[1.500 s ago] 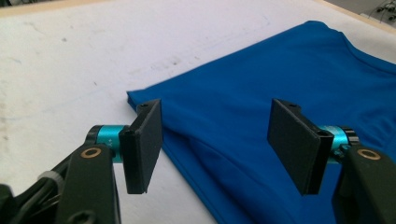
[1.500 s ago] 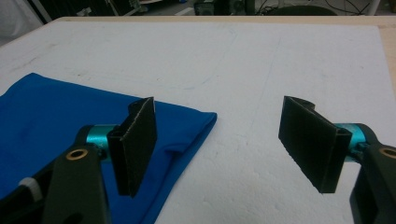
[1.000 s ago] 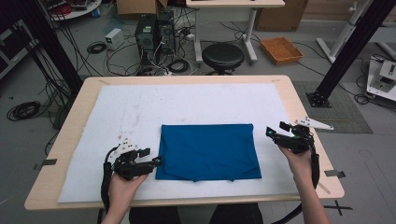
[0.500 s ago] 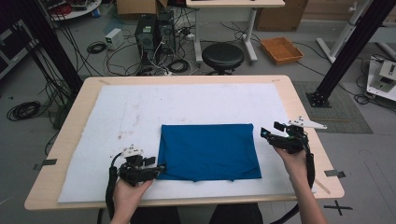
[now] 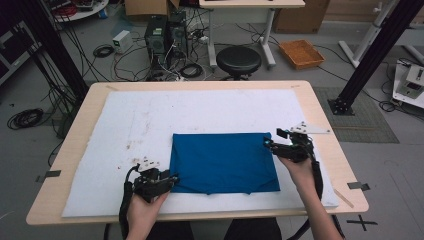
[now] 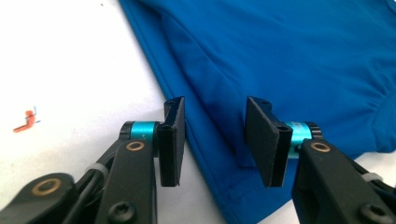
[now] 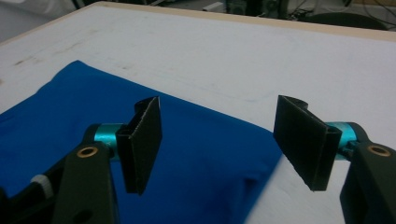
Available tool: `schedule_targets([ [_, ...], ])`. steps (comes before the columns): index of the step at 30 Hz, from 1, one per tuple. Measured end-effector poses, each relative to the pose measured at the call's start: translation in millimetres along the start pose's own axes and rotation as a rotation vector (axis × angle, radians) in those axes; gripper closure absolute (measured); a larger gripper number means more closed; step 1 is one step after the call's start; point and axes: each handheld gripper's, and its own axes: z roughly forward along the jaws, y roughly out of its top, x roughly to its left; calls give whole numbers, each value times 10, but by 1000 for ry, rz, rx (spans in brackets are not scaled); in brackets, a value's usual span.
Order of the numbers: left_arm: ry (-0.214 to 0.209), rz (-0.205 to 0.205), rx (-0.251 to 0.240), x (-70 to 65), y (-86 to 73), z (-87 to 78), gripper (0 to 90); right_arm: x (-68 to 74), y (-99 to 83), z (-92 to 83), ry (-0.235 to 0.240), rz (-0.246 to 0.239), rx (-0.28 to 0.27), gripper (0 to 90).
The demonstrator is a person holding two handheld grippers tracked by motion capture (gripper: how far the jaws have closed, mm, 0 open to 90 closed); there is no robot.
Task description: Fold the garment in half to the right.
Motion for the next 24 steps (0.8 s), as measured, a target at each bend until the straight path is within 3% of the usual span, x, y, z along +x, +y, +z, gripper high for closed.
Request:
schedule_targets([
  [3, 7, -11, -7, -27, -10, -2, 604, 178, 89, 169, 32, -21, 12, 341],
  [10, 33, 14, -8, -85, -29, -1, 604, 609, 325, 629, 91, -89, 54, 362],
  [20, 52, -1, -15, -93, -38, 1, 675, 1160, 495, 1405, 194, -81, 138, 481],
  [24, 51, 7, -24, -105, -57, -15, 633, 1380, 531, 1694, 213, -98, 177, 523],
])
